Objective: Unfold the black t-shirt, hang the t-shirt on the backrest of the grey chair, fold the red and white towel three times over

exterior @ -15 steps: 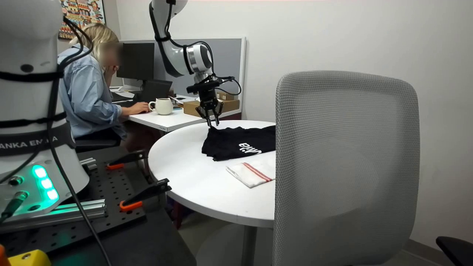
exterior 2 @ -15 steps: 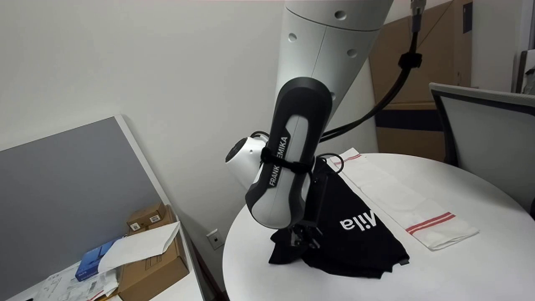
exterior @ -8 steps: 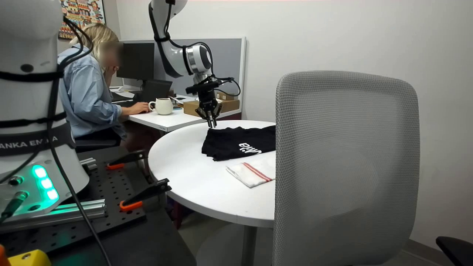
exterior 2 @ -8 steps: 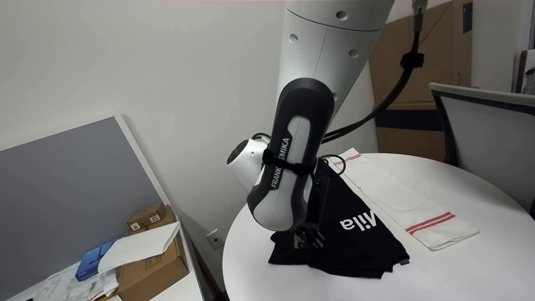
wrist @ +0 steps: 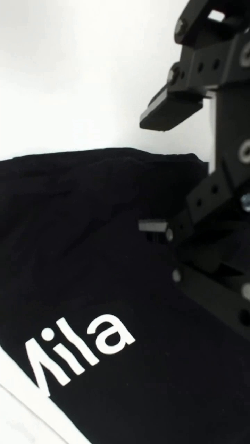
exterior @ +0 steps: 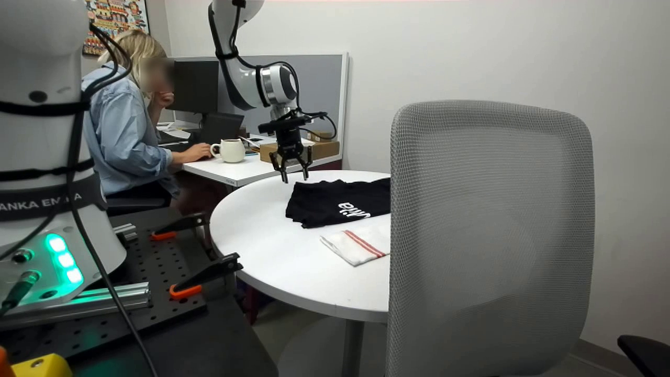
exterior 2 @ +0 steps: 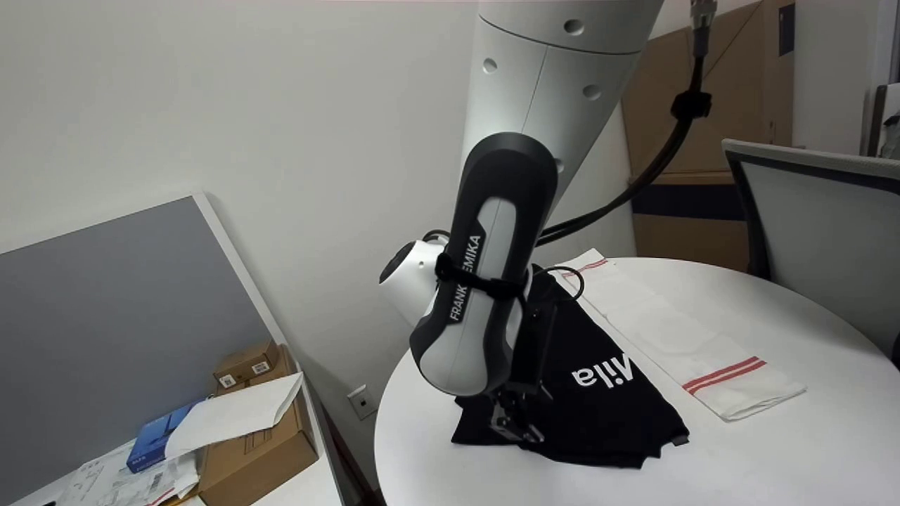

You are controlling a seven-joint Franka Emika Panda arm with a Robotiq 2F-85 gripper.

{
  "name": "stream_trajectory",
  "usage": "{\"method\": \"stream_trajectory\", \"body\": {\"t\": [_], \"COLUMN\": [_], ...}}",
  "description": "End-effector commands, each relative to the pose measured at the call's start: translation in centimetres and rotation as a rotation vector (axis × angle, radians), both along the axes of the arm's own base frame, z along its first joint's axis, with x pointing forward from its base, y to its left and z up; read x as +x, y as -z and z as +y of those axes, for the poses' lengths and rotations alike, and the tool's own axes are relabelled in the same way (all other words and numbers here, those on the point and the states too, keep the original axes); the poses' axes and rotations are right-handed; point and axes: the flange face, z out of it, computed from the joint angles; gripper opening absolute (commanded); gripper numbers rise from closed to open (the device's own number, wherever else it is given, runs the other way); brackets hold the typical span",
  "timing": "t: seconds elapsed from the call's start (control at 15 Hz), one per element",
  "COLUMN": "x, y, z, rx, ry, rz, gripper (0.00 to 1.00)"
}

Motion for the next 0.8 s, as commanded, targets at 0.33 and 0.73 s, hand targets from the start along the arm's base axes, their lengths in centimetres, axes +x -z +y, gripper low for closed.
{"method": "stream_trajectory", "body": {"t": [0.33, 0.73], "x": [-0.3, 0.0], "y": [1.2, 1.7], "z": [0.6, 1.3], "rx": [0.014, 0.1], "ry": [0.036, 0.067], "rz": [0.028, 0.005], "gripper": [0.82, 0.66]}}
